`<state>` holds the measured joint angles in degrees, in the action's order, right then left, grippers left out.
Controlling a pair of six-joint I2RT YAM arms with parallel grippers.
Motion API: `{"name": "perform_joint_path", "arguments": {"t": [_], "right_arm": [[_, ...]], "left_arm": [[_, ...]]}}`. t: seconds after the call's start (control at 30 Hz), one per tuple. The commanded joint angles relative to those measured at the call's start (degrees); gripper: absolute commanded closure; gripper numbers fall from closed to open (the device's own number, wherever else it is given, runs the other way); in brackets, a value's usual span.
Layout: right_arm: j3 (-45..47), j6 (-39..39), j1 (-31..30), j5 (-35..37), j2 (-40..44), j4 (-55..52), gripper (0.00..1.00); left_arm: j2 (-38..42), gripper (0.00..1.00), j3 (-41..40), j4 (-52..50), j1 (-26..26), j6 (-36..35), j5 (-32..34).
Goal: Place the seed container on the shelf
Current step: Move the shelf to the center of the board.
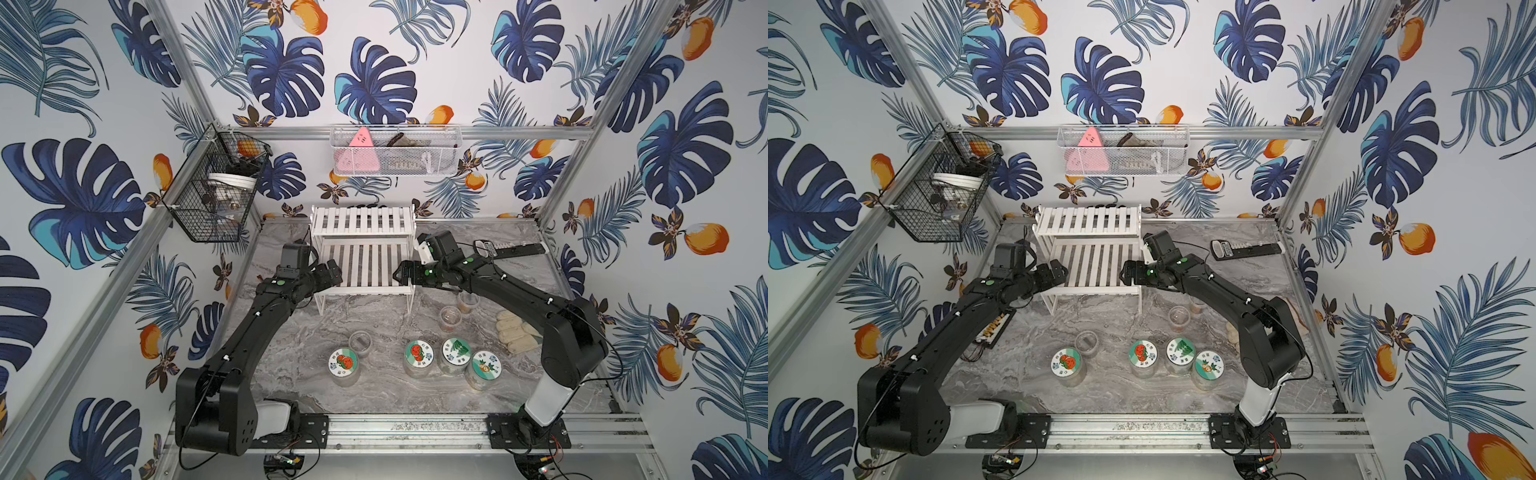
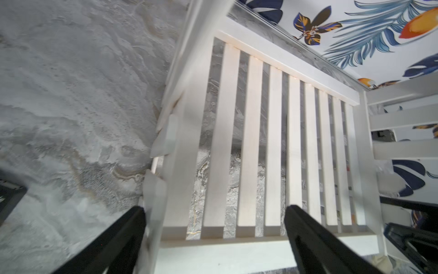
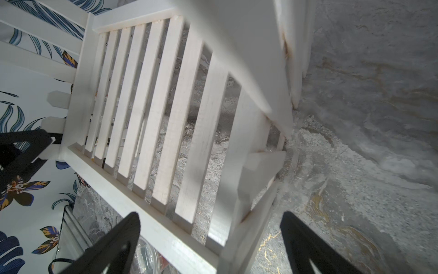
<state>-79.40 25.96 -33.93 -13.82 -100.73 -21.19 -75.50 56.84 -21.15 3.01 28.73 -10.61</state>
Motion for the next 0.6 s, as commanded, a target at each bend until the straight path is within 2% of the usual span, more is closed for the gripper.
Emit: {"name": "perform_joint_path", "arguments": {"t": [0.0,0.23,0.43,0.57], "right_arm": [[0.28,0.06,0.86,-1.82,0.37,0.54,0.04],[4.82,0.17,3.28,-4.98,4.71,3.58,0.05],[8.97,-1.38,5.72,-5.08,9.22,2.09,0.04],[10.77,-1.79,11.75,-9.35,10.59,1.86,0.04]], "left_arm": [[-1.27,0.01,1.16,4.73,0.03,-1.13,-9.85],[-2.68,0.01,0.73,7.07,2.66,-2.27,-15.43],[-3.51,0.01,0.47,8.04,8.67,-1.12,-14.8],[-3.1,0.01,0.73,7.1,13.29,-0.08,-10.98]]}}
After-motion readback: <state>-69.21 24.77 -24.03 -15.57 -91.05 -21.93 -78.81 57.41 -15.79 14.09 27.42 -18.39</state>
